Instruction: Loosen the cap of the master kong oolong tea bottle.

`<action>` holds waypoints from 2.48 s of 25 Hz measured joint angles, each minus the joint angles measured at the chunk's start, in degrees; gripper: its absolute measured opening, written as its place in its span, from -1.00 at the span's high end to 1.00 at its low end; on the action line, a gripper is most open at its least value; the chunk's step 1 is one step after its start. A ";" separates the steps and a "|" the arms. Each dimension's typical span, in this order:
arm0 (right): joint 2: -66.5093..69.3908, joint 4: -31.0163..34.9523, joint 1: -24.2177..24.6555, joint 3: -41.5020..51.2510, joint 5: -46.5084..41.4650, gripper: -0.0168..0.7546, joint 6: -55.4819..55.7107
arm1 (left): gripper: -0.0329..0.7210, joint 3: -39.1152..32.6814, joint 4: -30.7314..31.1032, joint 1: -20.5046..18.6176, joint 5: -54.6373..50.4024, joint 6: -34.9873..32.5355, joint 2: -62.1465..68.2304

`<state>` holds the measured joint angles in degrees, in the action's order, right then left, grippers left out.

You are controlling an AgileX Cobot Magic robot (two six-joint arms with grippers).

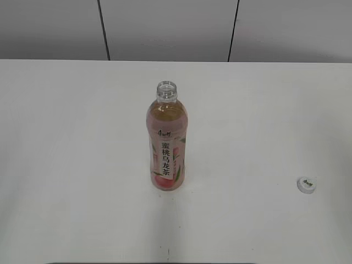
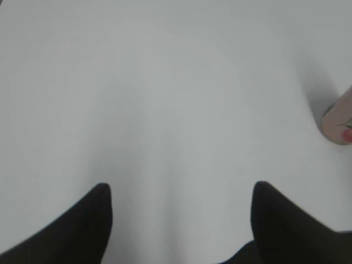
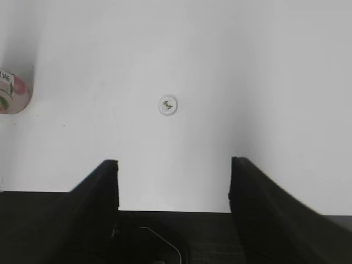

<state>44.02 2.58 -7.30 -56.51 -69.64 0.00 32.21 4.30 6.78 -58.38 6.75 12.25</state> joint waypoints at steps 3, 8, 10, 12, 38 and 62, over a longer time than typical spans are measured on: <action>-6.64 -1.82 0.00 3.83 -0.10 -0.29 0.00 | -0.30 0.00 0.13 0.13 -0.11 0.00 -2.69; -17.82 -5.20 0.00 14.18 -0.11 -0.28 0.32 | -0.28 0.00 0.20 0.13 -0.25 0.00 -6.89; -22.55 -6.04 0.00 18.78 -0.16 -0.28 0.00 | -0.28 0.00 0.20 0.13 -0.25 0.00 -8.39; -27.09 -6.00 0.00 22.74 -0.07 -0.28 -1.23 | -0.28 0.00 0.20 0.13 -0.31 0.00 -9.63; -44.36 -5.28 0.00 27.13 6.39 -0.27 -3.54 | -0.23 0.00 0.34 0.17 -0.51 -0.36 -12.59; -44.36 -5.28 9.83 27.13 6.73 -0.27 -3.54 | -0.13 0.00 0.34 -0.68 -0.51 -0.36 -12.65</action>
<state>-0.35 -2.70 2.53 -29.39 -62.90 -3.54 32.21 4.64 6.10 -58.89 6.39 -0.39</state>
